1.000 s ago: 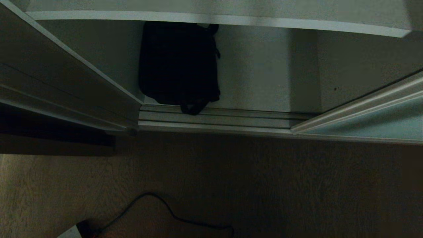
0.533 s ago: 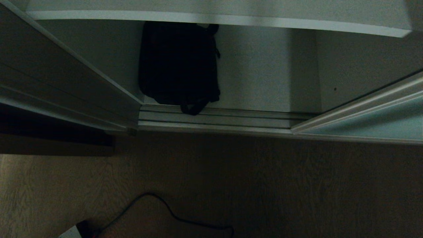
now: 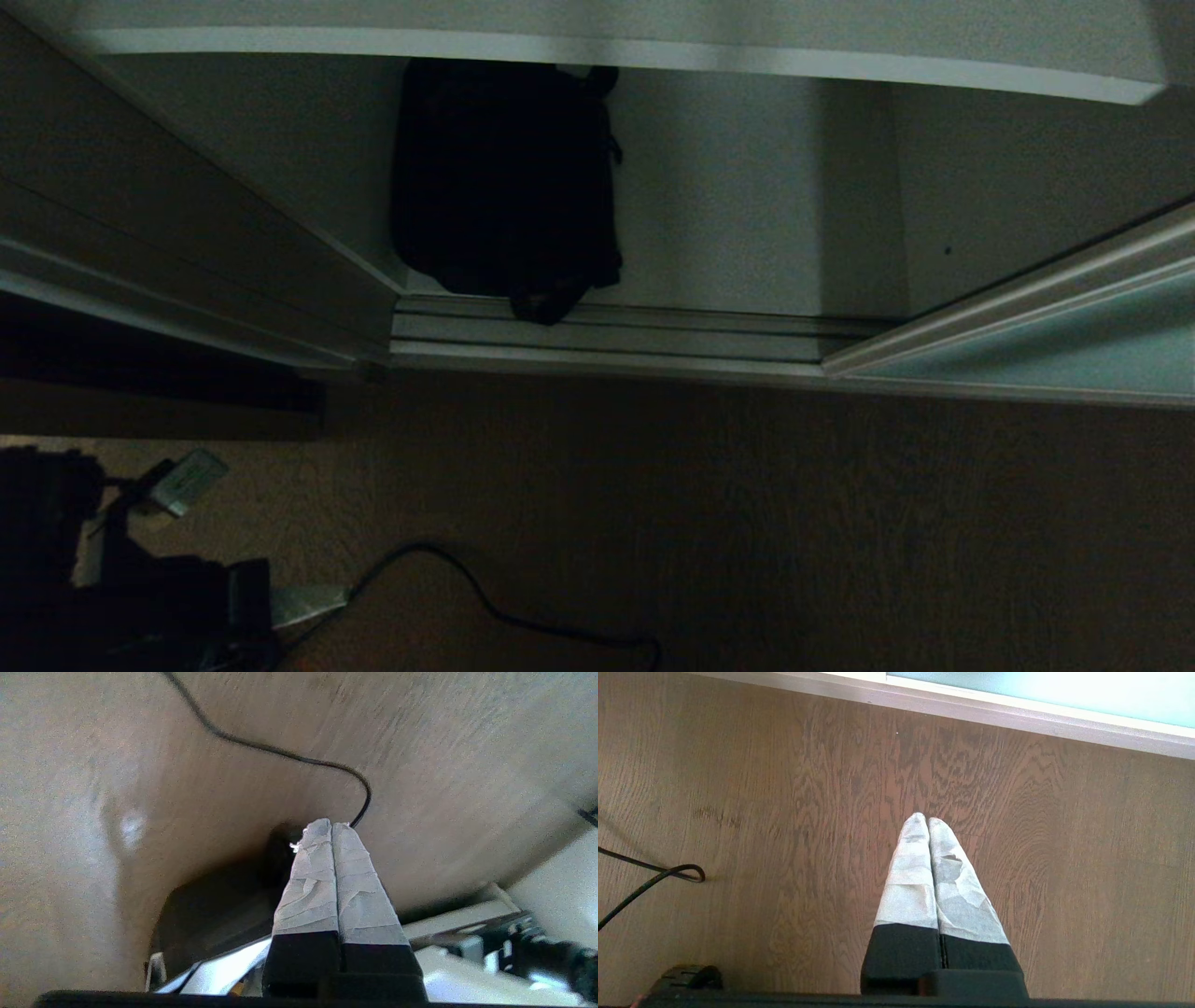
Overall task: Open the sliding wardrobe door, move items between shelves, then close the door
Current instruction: Place the bag on the higher shelf
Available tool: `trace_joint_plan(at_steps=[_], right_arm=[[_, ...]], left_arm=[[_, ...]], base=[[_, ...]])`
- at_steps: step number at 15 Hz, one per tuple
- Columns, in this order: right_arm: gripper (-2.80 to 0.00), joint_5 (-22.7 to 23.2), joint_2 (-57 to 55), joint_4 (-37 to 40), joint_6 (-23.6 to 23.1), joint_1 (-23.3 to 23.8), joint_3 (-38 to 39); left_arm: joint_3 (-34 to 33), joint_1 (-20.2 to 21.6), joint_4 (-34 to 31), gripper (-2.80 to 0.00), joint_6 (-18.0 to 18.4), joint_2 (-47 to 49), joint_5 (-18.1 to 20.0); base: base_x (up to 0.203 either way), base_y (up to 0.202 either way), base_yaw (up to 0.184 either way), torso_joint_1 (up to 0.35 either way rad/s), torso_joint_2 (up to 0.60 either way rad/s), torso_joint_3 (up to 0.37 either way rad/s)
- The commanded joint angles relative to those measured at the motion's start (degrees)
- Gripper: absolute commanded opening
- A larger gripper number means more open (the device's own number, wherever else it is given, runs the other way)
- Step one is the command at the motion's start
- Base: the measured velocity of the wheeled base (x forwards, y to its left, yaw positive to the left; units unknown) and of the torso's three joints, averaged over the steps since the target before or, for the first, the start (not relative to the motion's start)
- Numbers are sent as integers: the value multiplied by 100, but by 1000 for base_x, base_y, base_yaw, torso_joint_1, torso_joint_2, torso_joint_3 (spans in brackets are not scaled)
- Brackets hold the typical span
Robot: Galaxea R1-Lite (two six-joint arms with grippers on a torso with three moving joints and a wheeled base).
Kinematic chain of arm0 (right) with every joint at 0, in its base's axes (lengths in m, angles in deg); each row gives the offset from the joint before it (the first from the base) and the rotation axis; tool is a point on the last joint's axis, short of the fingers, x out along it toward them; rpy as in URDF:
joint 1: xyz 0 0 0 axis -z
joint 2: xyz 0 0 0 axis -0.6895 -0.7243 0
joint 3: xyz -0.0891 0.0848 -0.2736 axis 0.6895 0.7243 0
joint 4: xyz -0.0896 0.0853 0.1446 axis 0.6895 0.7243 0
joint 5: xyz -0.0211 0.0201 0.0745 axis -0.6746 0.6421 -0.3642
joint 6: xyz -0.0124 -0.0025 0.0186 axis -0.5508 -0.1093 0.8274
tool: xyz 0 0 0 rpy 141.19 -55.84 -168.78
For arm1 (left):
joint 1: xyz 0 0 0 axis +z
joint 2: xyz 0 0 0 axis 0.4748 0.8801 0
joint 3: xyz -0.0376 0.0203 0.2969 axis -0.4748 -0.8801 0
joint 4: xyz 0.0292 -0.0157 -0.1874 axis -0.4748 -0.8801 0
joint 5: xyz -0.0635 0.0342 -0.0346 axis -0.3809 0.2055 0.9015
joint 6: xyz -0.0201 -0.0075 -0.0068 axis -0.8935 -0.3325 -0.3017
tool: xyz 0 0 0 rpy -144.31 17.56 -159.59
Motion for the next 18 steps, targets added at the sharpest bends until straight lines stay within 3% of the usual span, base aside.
trace_joint_plan(at_steps=[1,9,14,17,18], right_arm=[[-280,4,11,0,-2,-2,0],[-280,4,11,0,-2,-2,0],[-280,4,11,0,-2,-2,0],[-280,4,11,0,-2,-2,7],[-280,4,11,0,-2,-2,0]], left_arm=[[527,-73,66,-280,-36,1151,58],[2653,-530,1034,-280,-829,2793,47],[3626,-627,1948,-280,-919,3583,-680],[4117,-836,2129,-280,-912,4048,-1007],[4225,-874,2322,0,-923,4158,-1124]], base=[[0,0,0,0,0,0],[0,0,0,0,0,0],[0,0,0,0,0,0],[0,0,0,0,0,0],[0,0,0,0,0,0]])
